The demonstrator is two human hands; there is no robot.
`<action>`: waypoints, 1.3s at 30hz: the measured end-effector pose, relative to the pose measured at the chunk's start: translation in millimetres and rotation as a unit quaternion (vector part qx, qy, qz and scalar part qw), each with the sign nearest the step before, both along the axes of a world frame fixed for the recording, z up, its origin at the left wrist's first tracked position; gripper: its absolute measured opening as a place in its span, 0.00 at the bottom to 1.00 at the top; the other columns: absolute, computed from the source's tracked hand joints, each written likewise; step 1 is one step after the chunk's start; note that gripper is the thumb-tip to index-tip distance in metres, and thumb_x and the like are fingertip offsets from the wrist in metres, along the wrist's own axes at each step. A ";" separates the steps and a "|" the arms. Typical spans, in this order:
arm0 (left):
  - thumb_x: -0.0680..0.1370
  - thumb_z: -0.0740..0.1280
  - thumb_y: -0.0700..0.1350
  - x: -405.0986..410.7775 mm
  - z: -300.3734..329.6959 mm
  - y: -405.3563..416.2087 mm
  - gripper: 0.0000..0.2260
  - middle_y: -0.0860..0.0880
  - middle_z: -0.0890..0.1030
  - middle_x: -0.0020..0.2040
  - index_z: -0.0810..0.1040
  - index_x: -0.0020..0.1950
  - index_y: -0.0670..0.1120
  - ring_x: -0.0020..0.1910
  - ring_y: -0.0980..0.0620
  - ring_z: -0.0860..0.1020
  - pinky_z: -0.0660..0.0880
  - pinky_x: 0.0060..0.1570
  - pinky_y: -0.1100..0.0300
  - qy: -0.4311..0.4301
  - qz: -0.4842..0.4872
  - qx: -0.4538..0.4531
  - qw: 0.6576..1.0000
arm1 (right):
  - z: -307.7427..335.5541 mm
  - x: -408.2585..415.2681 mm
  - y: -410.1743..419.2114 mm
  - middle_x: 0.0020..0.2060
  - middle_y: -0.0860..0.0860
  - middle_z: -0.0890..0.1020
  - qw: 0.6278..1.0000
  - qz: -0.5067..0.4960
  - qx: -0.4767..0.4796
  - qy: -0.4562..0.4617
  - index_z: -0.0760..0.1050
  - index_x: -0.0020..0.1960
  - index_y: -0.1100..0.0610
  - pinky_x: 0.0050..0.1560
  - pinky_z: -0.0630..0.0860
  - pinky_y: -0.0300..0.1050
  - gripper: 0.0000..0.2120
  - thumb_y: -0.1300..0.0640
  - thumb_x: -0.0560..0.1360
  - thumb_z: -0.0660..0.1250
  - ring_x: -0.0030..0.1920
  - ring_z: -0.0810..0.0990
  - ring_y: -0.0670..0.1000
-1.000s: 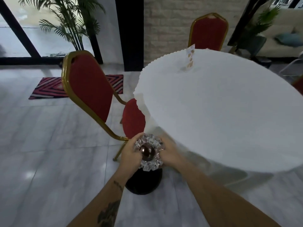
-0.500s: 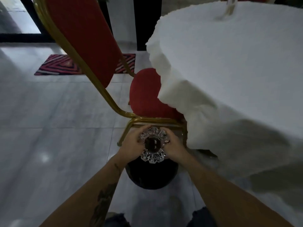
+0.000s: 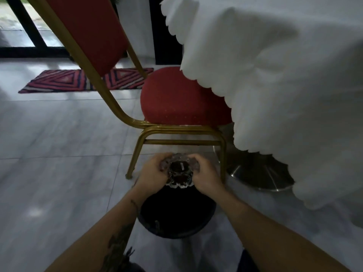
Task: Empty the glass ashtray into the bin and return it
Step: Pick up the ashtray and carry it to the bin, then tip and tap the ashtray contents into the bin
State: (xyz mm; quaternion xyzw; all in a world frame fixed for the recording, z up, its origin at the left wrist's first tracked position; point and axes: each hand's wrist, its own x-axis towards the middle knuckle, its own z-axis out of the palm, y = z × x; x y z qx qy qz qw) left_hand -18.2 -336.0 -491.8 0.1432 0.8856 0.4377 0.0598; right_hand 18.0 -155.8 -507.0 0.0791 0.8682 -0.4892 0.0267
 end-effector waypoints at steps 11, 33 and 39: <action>0.72 0.67 0.37 14.0 -6.4 -3.7 0.15 0.54 0.81 0.45 0.71 0.53 0.53 0.44 0.54 0.79 0.78 0.44 0.51 0.111 -0.105 -0.074 0.986 | -20.9 20.1 9.8 0.60 0.52 0.79 0.991 0.059 0.097 0.074 0.70 0.67 0.49 0.60 0.75 0.45 0.25 0.66 0.73 0.64 0.60 0.77 0.52; 0.75 0.64 0.43 25.8 -20.0 -37.0 0.20 0.41 0.75 0.66 0.71 0.67 0.42 0.65 0.43 0.74 0.74 0.66 0.50 0.341 -0.140 -0.165 0.915 | -3.5 19.1 17.2 0.73 0.58 0.70 0.907 0.235 0.262 0.231 0.68 0.74 0.51 0.53 0.80 0.55 0.40 0.68 0.63 0.68 0.65 0.77 0.62; 0.72 0.69 0.38 24.8 -11.3 -45.1 0.23 0.42 0.75 0.67 0.72 0.67 0.44 0.65 0.43 0.74 0.79 0.60 0.51 0.362 -0.158 -0.194 0.898 | 2.8 19.9 20.7 0.74 0.60 0.68 0.872 0.275 0.302 0.272 0.61 0.76 0.47 0.53 0.82 0.59 0.38 0.63 0.69 0.69 0.69 0.74 0.62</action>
